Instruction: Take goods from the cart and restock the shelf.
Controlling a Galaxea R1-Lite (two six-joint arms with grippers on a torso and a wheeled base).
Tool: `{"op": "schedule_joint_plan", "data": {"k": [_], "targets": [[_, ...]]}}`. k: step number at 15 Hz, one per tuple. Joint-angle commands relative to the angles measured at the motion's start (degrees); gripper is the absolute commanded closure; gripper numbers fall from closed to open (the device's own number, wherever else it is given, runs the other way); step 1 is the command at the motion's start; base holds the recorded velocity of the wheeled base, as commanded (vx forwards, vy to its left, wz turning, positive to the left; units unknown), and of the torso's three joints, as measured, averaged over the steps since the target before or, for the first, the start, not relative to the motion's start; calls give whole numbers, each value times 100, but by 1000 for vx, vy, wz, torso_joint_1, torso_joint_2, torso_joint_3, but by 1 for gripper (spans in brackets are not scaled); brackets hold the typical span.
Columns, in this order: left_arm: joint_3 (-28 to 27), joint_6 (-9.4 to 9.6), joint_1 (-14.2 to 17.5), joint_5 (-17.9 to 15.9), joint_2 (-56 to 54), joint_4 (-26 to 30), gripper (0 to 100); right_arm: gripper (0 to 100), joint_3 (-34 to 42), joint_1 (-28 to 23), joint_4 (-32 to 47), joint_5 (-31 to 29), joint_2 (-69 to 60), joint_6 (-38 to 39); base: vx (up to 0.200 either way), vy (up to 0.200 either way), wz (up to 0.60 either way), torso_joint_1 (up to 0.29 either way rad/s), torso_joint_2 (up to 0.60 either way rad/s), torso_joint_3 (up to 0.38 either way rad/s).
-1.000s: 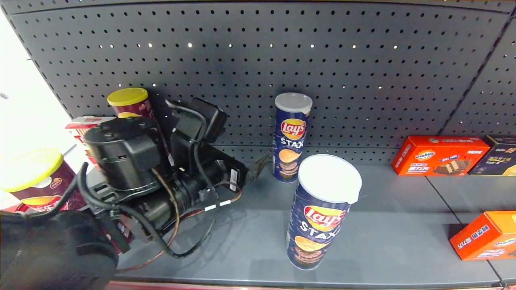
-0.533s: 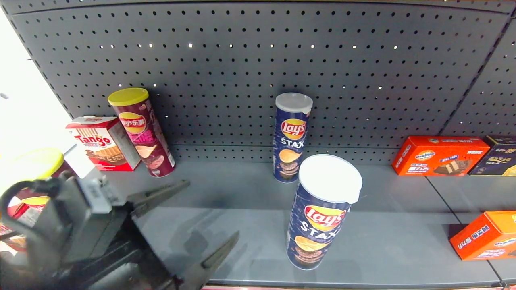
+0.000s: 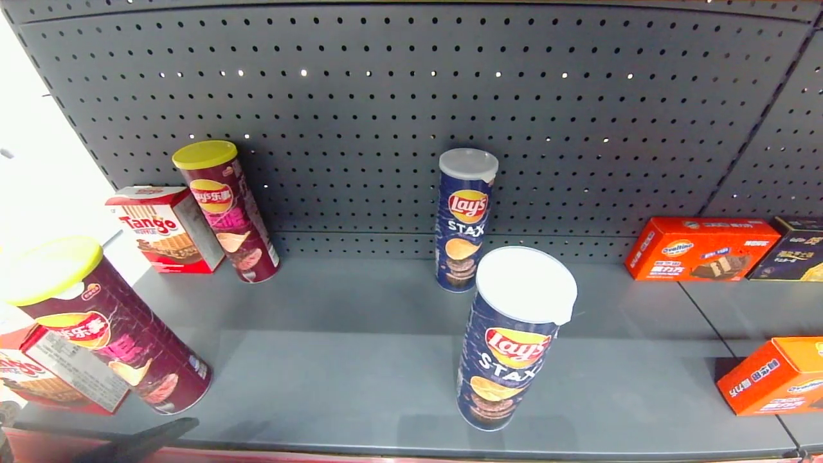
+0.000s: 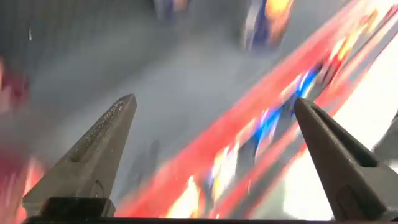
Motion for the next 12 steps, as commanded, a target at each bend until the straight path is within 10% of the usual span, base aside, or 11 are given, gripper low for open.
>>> {"op": "schedule_joint_plan", "data": {"k": [1,5,11,12], "targets": [[60,32,1193,-5,-1227,992,0,0,0,0,-2,4,9,-1,0,0,0,0,0,0],[60,155,3329,-259,-3064,2803,0,0,0,0,-2,4,9,-1,0,0,0,0,0,0],[60,14,4094,-637,-4022,3330,0,0,0,0,-2,4,9,-1,0,0,0,0,0,0],[60,23,4647,-655,-4048,3339,0,0,0,0,-2,4,9,-1,0,0,0,0,0,0]]}}
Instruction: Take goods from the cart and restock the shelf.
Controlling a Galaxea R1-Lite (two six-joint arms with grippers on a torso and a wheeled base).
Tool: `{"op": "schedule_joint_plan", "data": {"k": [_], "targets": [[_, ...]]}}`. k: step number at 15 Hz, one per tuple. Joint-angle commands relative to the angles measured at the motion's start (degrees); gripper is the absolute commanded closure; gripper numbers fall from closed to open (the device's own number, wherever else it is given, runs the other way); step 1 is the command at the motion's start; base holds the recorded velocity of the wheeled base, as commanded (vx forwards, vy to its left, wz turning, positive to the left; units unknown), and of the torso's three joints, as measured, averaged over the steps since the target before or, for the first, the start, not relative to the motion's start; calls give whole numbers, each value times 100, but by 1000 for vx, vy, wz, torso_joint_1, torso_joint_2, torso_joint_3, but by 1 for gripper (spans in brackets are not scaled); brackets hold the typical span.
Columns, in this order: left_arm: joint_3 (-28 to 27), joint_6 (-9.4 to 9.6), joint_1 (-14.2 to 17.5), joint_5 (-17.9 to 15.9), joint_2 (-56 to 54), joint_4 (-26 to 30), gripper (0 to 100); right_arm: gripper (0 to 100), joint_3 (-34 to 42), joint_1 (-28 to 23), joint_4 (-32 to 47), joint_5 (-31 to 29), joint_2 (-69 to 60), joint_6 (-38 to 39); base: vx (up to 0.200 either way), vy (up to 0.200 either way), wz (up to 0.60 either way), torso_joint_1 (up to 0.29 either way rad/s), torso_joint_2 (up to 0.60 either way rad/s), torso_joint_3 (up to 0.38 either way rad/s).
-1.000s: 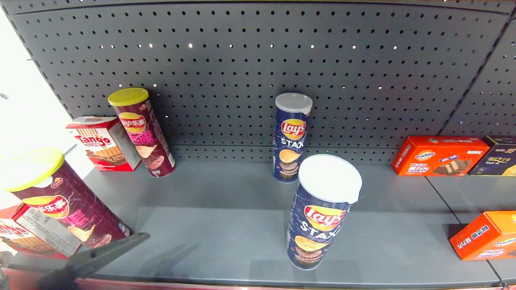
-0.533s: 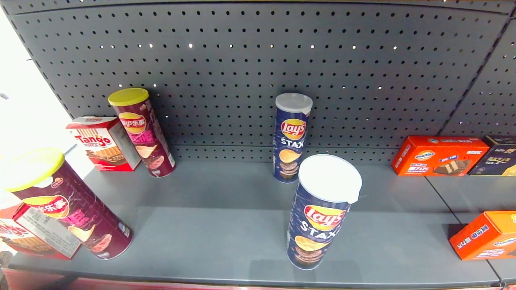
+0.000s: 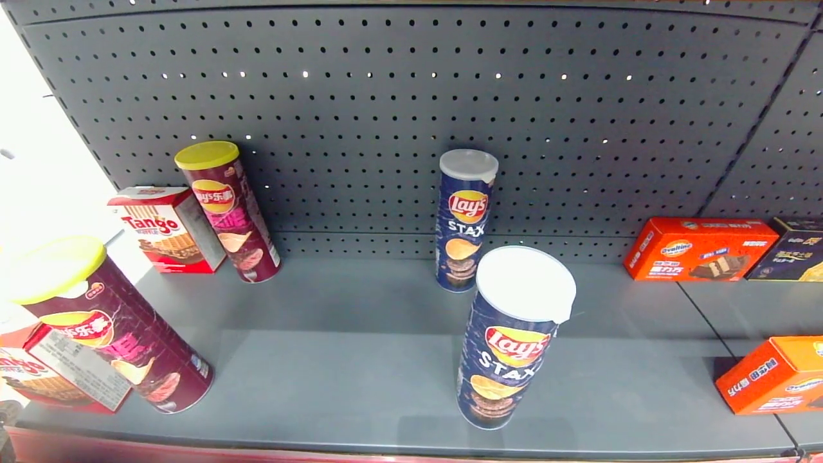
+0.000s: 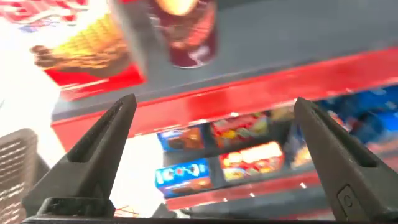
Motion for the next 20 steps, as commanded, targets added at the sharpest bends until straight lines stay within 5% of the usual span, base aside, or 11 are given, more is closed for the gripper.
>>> {"op": "schedule_joint_plan", "data": {"k": [1,6,9,11,13,19,20], "targets": [[0,-36,799,14,-344,-1,0,0,0,0,-2,2,9,-1,0,0,0,0,0,0],[0,-309,544,-21,-757,359,0,0,0,0,-2,2,9,-1,0,0,0,0,0,0],[0,-713,544,-162,-757,376,0,0,0,0,-2,2,9,-1,0,0,0,0,0,0],[0,-1012,544,128,-757,368,0,0,0,0,-2,2,9,-1,0,0,0,0,0,0],[0,-1030,553,629,-757,350,0,0,0,0,-2,2,9,-1,0,0,0,0,0,0],[0,-1012,544,638,-757,350,0,0,-105,62,-46,81,202,-80,0,0,0,0,0,0],[0,-977,544,594,-757,359,0,0,-1081,97,-151,90,1090,-36,0,0,0,0,0,0]]}}
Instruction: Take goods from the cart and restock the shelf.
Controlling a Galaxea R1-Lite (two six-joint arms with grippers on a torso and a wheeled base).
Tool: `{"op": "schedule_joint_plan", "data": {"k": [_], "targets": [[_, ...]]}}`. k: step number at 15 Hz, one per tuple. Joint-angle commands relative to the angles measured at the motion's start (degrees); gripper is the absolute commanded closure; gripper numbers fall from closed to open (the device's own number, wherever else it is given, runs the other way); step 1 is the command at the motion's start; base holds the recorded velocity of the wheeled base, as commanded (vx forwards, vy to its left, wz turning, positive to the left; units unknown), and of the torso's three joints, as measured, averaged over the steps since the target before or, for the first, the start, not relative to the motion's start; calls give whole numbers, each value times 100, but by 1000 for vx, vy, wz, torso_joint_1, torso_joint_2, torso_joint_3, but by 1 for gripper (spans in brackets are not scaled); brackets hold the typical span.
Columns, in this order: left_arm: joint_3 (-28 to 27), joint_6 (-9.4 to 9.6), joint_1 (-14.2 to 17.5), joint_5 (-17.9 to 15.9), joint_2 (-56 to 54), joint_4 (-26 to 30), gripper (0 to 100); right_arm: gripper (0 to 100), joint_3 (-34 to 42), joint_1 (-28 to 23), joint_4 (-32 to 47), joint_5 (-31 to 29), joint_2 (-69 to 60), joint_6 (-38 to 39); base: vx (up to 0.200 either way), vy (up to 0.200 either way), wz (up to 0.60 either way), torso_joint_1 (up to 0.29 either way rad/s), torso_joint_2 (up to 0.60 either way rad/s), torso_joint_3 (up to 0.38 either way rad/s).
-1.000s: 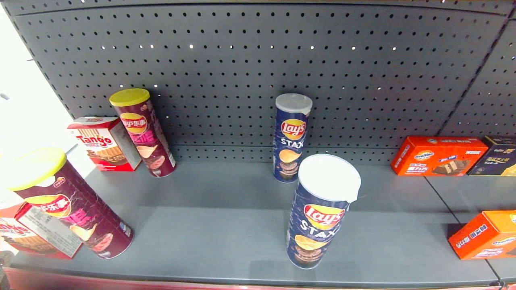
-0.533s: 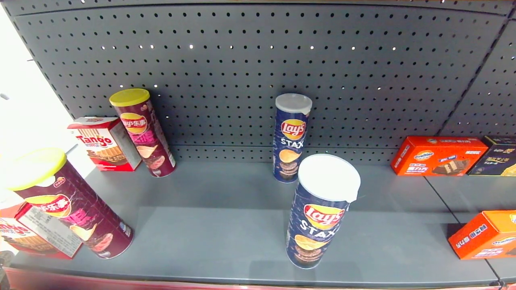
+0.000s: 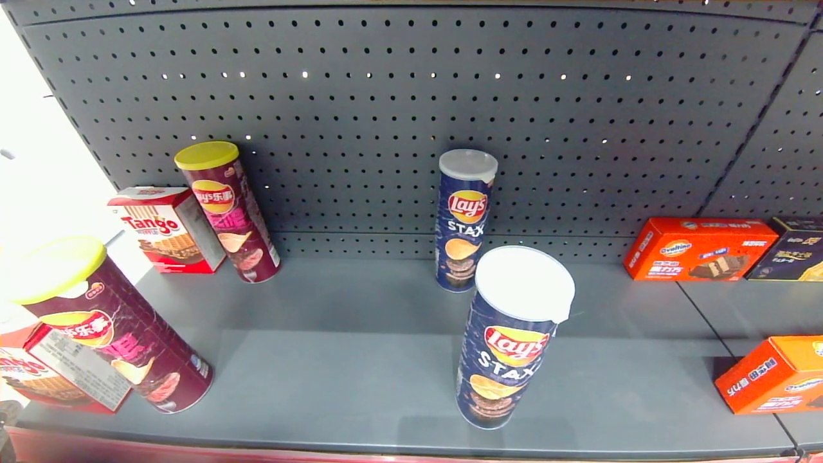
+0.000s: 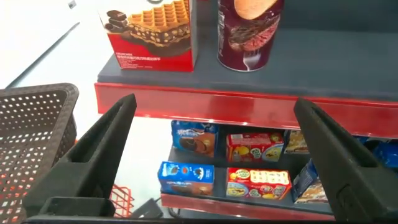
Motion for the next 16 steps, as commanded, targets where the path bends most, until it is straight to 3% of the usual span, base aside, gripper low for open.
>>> {"op": "schedule_joint_plan", "data": {"k": [1,2,4,6,7,8,13,16], "targets": [[0,34,-1,-51,18,-6,0,0,-1823,76,-118,23,2161,156,0,0,0,0,0,0],[0,43,-1,-69,18,-6,0,0,-2360,94,-223,76,2978,350,0,0,0,0,0,0],[0,43,-1,-165,18,-6,0,0,-2852,568,-346,665,3831,-19,0,0,0,0,0,0],[0,34,-9,-165,18,3,0,0,-2984,1192,-636,841,4551,-160,0,0,0,0,0,0],[0,8,-1,-165,18,3,0,0,-3028,1878,-1102,788,5167,-213,0,0,0,0,0,0],[0,-27,-1,-165,18,-6,0,0,-3028,2159,-1410,700,5580,-213,0,0,0,0,0,0],[0,-115,-1,-165,18,-6,0,0,-3028,3073,-1700,621,6608,-221,0,0,0,0,0,0],[0,-115,-9,-165,18,-6,0,0,-3028,3267,-1972,603,7012,-230,0,0,0,0,0,0]]}}
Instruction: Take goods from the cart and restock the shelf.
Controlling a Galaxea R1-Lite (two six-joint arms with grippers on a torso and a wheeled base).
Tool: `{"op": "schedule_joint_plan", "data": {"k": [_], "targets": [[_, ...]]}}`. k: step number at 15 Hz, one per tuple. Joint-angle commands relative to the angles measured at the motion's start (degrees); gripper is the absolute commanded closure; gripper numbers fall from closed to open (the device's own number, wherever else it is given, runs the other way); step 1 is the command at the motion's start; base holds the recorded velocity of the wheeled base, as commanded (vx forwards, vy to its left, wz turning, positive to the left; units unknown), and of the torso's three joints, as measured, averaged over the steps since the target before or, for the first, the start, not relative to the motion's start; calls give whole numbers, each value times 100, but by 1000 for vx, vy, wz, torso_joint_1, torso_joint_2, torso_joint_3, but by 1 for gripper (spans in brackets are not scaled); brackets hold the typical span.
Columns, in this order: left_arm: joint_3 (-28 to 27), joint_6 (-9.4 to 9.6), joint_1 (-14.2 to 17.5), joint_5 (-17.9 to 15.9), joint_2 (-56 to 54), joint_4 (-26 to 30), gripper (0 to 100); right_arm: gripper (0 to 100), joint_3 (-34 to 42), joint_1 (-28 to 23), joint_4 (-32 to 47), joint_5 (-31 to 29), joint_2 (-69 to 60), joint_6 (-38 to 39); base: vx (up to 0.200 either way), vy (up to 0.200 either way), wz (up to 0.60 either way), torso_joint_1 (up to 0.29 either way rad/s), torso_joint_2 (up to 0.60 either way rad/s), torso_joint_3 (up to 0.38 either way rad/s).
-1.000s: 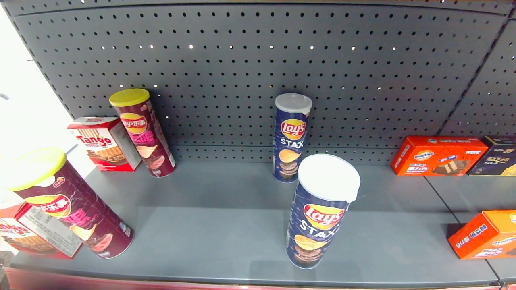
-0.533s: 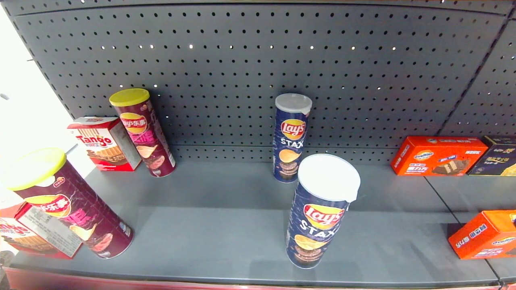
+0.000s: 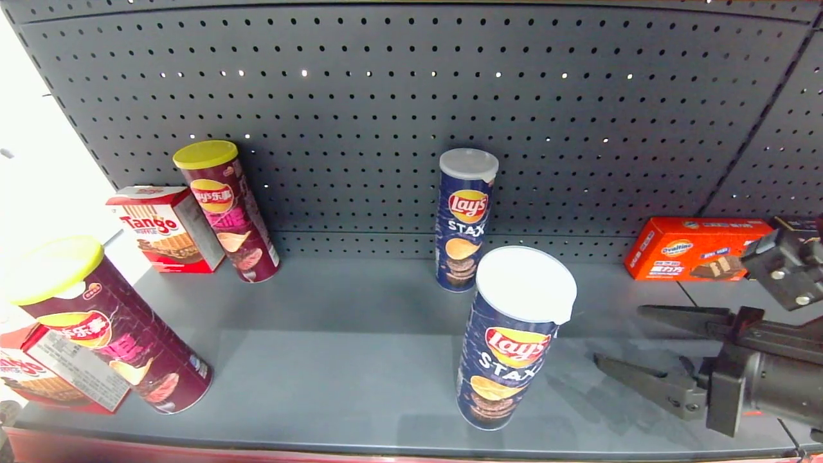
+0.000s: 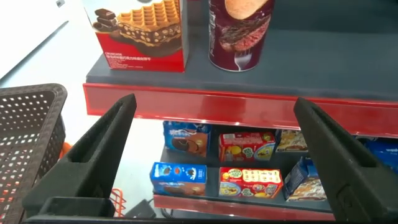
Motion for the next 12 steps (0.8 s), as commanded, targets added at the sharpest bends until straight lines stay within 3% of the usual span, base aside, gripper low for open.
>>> {"op": "schedule_joint_plan", "data": {"k": [1,12], "targets": [[0,-2,-5,2,16,-2,0,0,-16,146,-30,-1,443,-4,0,0,0,0,0,0],[0,-2,-5,2,16,7,0,0,-157,550,-48,-10,856,-4,0,0,0,0,0,0]]}}
